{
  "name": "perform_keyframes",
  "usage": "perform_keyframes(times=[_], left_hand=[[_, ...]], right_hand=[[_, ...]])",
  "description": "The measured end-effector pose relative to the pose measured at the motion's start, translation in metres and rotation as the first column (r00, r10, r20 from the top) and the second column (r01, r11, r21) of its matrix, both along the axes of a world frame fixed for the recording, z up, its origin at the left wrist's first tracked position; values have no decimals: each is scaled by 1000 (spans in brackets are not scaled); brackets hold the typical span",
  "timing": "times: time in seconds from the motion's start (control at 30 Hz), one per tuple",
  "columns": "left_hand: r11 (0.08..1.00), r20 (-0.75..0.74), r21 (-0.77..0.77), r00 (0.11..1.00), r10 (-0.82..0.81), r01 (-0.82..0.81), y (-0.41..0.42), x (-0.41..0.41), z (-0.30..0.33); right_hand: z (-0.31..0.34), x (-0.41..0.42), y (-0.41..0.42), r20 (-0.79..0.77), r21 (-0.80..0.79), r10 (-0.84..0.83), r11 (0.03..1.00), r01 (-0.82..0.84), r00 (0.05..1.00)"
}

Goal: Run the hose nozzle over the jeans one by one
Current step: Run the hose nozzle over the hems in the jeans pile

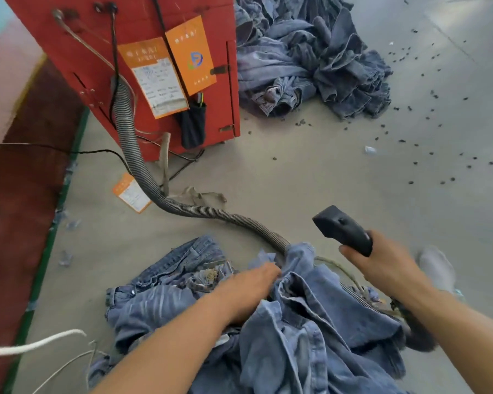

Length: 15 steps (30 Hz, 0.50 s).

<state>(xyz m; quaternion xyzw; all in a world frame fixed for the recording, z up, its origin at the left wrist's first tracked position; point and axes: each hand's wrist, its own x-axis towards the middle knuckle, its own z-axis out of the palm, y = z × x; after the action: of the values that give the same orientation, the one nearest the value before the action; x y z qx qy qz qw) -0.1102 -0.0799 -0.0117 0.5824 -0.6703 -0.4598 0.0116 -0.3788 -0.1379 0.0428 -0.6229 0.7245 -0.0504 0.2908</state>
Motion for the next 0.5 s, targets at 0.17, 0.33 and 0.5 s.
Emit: perform_keyframes(times=[0.17,0.33,0.5], left_hand=[[859,375,323,887,269,-397,-37,-31,-42],[977,567,160,823,28,-144,-48,-24,-78],[809,-63,390,864,500,-440,-27,-5,-73]], right_hand=[[-21,3,2,29,115,-30,993,26,999],[-30,0,0,38,116,-39,993,35,999],[-18,7,-16,50,75,-25,997,21,998]])
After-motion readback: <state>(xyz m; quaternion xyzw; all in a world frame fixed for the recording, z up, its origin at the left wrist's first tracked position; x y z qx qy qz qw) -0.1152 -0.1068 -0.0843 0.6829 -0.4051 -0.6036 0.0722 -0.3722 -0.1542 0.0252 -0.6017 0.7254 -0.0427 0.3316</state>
